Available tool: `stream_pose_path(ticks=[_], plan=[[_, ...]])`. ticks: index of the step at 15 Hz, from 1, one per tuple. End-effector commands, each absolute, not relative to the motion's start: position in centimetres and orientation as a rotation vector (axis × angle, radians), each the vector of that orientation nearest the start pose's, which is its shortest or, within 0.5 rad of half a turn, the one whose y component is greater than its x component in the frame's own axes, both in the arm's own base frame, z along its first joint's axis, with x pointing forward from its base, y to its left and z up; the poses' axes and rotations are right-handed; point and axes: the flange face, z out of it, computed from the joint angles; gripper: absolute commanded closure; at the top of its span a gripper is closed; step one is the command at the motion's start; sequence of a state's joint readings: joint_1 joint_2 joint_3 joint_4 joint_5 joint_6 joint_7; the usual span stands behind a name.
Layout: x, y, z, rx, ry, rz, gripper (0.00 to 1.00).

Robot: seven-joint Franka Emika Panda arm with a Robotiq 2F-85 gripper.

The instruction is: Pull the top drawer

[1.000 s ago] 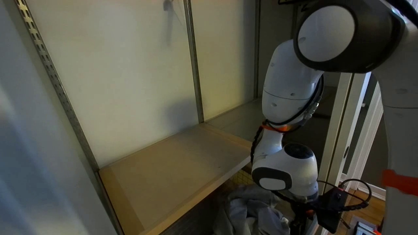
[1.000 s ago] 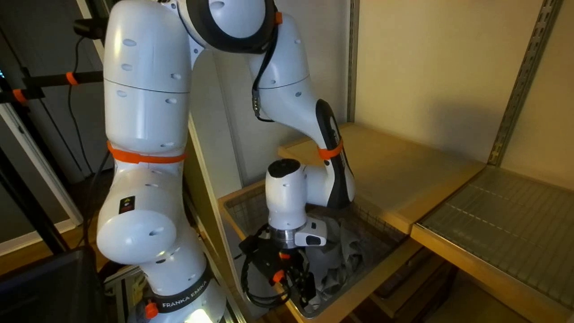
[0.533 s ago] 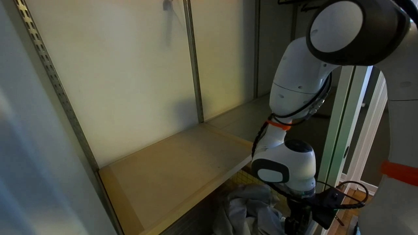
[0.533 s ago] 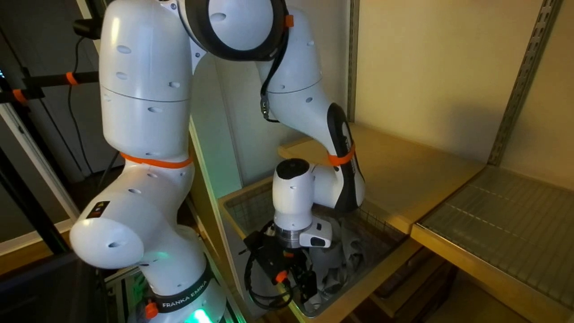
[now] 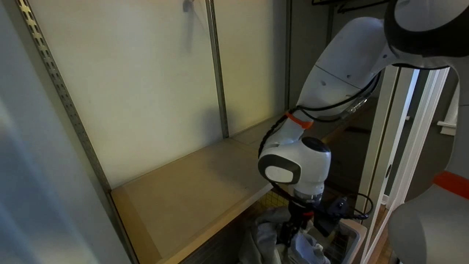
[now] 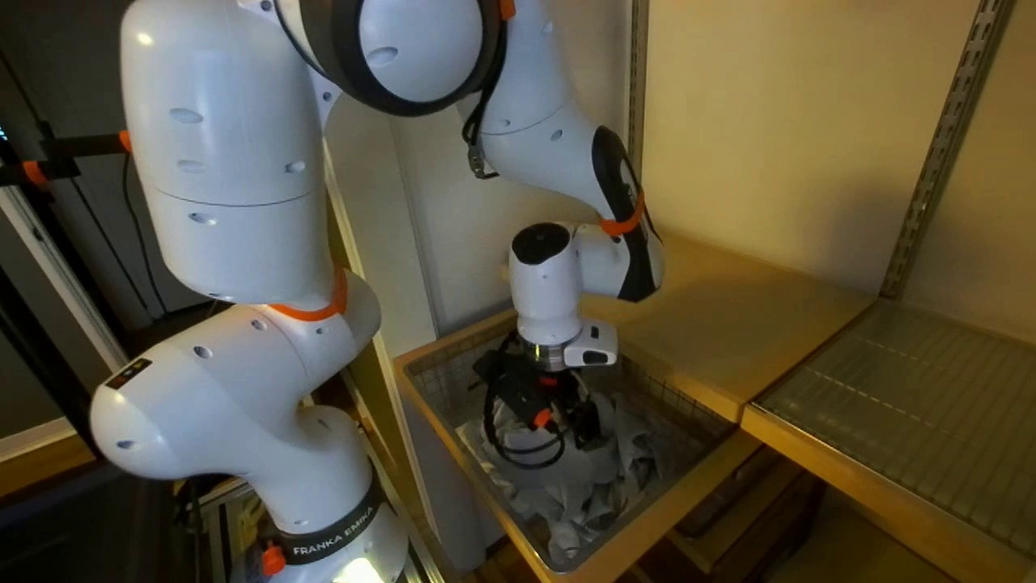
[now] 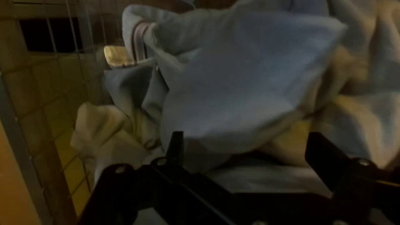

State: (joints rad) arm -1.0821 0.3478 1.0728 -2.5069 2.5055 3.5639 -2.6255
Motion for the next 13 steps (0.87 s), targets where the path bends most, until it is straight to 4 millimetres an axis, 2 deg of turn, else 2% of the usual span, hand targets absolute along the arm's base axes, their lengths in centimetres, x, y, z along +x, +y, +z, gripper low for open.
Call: stream_pose_path(ticks=[1,6,8,9,10,13], plan=[[34.5,-3.7,26.0,-3.092,0.001,-0.133,0.00],[36.5,-2.5,34.5,-3.193,0.059,0.071,0.00],[37.6,-2.3,36.9,-3.174,0.146,0.066,0.00],[36.9,-1.8,34.8,-3.220,0.134,0.002,0.00],[37.4,-1.6,35.5,-3.214,0.154,-0.017,0.00],[37.3,-1.8,35.2,-3.217,0.158,-0.008,0.00]])
